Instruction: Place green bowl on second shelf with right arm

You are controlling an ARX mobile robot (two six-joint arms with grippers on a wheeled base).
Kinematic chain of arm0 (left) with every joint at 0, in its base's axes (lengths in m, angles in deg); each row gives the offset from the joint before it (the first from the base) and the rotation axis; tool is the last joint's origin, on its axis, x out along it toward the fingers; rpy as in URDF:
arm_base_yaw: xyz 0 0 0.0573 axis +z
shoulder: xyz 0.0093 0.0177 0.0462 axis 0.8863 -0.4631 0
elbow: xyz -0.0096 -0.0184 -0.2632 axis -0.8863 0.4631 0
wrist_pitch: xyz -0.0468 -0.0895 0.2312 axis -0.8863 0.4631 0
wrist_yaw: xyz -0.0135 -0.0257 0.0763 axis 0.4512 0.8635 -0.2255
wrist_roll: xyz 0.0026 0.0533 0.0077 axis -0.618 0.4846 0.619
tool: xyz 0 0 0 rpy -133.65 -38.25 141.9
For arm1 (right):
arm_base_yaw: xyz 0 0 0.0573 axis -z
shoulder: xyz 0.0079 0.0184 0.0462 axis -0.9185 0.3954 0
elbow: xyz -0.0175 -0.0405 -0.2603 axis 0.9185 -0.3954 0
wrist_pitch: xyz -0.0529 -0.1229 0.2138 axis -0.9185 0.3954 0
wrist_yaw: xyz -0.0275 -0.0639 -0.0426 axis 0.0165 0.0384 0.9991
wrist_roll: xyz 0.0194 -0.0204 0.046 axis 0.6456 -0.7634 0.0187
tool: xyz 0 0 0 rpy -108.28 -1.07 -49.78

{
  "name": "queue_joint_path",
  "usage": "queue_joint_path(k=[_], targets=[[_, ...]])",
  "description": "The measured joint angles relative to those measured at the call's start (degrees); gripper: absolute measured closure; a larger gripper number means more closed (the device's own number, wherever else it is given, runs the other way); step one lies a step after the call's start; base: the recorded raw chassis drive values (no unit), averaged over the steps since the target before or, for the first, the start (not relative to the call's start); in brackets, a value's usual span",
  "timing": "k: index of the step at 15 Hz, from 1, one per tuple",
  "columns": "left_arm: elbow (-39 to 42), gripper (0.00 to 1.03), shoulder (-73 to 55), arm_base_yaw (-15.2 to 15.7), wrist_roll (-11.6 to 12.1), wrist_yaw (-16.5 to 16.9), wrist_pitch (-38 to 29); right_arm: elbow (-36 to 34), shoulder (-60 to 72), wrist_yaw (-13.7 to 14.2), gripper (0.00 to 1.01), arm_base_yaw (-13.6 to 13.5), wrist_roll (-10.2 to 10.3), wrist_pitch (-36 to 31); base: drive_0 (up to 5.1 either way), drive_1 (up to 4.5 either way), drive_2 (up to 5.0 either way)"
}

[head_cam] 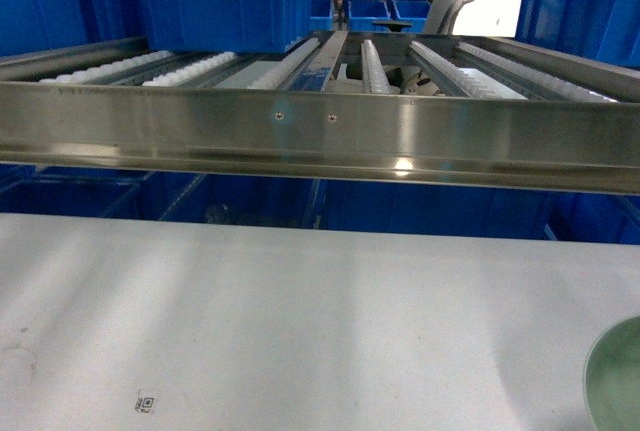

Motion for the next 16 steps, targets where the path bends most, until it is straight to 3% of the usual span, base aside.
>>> queue_joint_path(k=[4,10,13,16], targets=[[0.02,0.05,0.00,0.00,0.00,0.00,0.00,1.57,-9.75,-4.63,0.99,2.80,5.44,3.87,0.0,0.00,0.0],[0.00,0.05,0.00,0.00,0.00,0.00,0.00,4.70,-24.52,-9.09,0.99,7.63,13.53,12.00,0.0,0.00,0.0],[0.02,0.05,0.00,0.00,0.00,0.00,0.00,4.76,-34.60,-9.38,0.99,5.66,17.42,16.81,0.0,0.00,0.0],[0.02,0.05,0.00,0.00,0.00,0.00,0.00,4.13,-41.99,-6.12,0.99,1.31,21.59,18.58,0.0,0.00,0.0]])
